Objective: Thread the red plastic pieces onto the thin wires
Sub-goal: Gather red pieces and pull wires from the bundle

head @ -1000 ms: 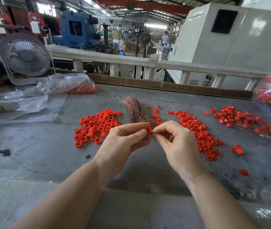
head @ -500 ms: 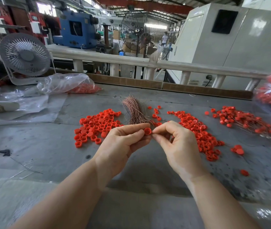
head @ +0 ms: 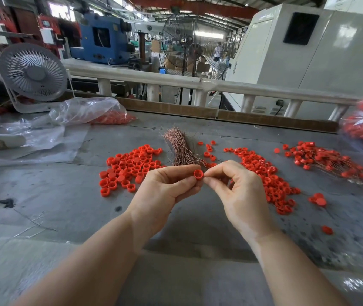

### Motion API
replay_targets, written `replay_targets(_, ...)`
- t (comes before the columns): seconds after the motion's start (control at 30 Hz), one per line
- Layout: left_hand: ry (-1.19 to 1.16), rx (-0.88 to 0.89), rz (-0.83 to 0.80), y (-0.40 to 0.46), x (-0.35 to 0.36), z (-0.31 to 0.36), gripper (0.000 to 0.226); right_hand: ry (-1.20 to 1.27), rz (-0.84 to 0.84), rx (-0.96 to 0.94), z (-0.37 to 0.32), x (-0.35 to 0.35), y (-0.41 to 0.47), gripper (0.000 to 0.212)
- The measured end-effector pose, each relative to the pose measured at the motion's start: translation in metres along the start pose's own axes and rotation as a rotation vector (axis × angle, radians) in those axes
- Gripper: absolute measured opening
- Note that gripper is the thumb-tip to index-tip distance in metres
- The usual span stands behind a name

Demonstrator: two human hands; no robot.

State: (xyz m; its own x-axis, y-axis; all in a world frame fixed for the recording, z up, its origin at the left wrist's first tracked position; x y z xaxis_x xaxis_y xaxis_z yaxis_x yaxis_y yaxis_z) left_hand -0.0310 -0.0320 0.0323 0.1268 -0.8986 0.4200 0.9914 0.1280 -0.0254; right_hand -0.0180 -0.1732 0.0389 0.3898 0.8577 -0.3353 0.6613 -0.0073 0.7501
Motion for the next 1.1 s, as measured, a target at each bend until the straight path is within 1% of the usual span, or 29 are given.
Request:
replay_targets(0.27,0.069,0.058,0.005,-0.0003,-0.0003,0.0005,0.024,-0.025,-0.003,0.012,0.0003,0.0009,0.0001,0.011)
replay_targets(0.53,0.018,-0.001,-0.013,0.0002,-0.0013,-0.0003,0.028,-0.038,-0.001,-0.001,0.0013,0.0018,0.0001,0.012)
replay_targets(0.67,0.02,-0.022,-0.012,-0.0001,-0.0001,-0.0003,0.027,-0.044,-0.003,-0.004,0.0011,0.0012,0.0,0.012)
replay_targets(0.83,-0.069,-0.11,-0.008,0.0015,0.001,0.0006,0.036,-0.048,0.005,-0.012,0.001,0.0011,0.0002,0.01)
replay_targets(0.97,-0.095,-0.127,-0.007,0.0012,0.0017,0.0017,0.029,-0.056,0.005,-0.02,0.0002,0.0014,0.0003,0.01)
replay_targets(1.1,-0.074,-0.123,0.011,0.0017,0.0005,0.0001,0.028,-0.073,-0.012,-0.04,-0.0005,0.0014,-0.0004,0.009)
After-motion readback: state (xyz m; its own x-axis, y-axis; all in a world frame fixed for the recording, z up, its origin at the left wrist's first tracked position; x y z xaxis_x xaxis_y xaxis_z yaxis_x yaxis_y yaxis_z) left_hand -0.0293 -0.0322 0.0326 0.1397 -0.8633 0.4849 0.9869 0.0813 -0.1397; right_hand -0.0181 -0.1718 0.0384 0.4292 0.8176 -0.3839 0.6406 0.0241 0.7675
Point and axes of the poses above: each hand's wrist, its own y-axis towards the middle knuckle, its own x-axis out of the palm, z = x × y, the point moved 2 cm from there along y, towards the middle knuckle, and after that the axes turned 11 degrees about z, right-handed, at the moved point
